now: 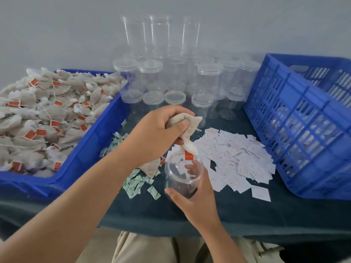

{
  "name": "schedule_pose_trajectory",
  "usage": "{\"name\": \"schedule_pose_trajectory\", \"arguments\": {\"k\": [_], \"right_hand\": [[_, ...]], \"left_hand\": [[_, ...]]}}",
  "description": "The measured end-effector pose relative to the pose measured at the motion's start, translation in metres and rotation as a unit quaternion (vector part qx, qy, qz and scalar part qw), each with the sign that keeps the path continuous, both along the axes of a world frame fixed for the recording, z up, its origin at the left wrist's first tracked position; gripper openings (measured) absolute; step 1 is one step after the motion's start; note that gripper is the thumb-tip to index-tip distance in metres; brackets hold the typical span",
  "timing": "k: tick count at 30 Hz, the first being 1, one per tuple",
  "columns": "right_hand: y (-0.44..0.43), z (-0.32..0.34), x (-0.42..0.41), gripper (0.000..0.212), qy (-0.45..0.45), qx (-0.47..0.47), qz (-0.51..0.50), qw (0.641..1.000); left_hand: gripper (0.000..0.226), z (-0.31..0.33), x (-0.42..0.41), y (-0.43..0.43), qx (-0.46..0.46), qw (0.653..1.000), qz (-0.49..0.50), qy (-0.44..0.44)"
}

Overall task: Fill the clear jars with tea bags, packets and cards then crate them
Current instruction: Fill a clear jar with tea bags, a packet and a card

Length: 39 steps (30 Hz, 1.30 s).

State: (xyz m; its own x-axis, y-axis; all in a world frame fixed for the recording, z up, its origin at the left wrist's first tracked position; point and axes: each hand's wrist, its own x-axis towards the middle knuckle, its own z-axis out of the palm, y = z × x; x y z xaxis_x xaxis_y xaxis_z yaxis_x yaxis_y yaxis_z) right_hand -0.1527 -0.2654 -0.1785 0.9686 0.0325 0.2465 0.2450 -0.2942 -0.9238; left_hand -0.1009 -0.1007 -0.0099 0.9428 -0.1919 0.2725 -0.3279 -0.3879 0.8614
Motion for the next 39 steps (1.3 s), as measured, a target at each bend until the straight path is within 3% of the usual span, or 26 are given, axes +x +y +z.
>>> {"name": "schedule_pose_trajectory", "arguments": {"k": [5, 8, 11, 15, 19, 21, 25, 29, 32, 34, 39], "right_hand": [[-0.001, 0.0, 0.0, 0.094, 0.0, 0.021, 0.004, 1.0], [0.0, -0.003, 0.0, 0.093, -0.001, 0.007, -0.004, 1.0], [0.0, -0.002, 0.0, 0.093, 0.002, 0.009, -0.006, 1.0], [0.0, -0.003, 0.001, 0.096, 0.006, 0.011, 0.002, 1.0], [0.001, -0.002, 0.0, 0.096, 0.011, 0.022, 0.001, 1.0], [0.001, -0.001, -0.001, 0.094, 0.013, 0.019, 0.002, 1.0], [0.001, -0.001, 0.0, 0.095, 0.017, 0.031, -0.002, 0.999], [0.0, -0.002, -0.001, 0.096, 0.017, 0.028, -0.002, 0.999], [0.0, -0.001, -0.001, 0.093, 0.013, 0.022, -0.005, 1.0], [0.001, 0.0, -0.001, 0.094, 0.01, 0.024, -0.006, 1.0], [0.001, -0.001, -0.001, 0.095, 0.003, 0.01, 0.0, 1.0]], "left_hand": [[0.01, -0.022, -0.006, -0.009, 0.182, 0.983, -0.004, -0.001], [0.004, -0.021, -0.004, -0.005, 0.173, 0.984, 0.037, 0.001], [0.015, -0.019, -0.004, -0.003, 0.185, 0.982, 0.043, 0.008], [0.015, -0.018, -0.007, -0.003, 0.336, 0.941, -0.026, 0.023], [0.024, -0.019, -0.007, -0.01, 0.39, 0.918, -0.063, 0.03], [0.025, -0.02, -0.007, -0.012, 0.382, 0.92, -0.078, 0.041], [0.019, -0.014, 0.003, 0.003, 0.267, 0.957, -0.059, 0.102], [0.021, -0.02, 0.007, 0.01, 0.249, 0.964, -0.042, 0.084], [0.012, -0.026, 0.005, 0.015, 0.159, 0.981, -0.051, 0.097], [0.02, -0.027, 0.003, 0.026, 0.113, 0.987, -0.041, 0.103], [0.02, -0.037, -0.002, 0.021, 0.126, 0.987, -0.018, 0.1]]}}
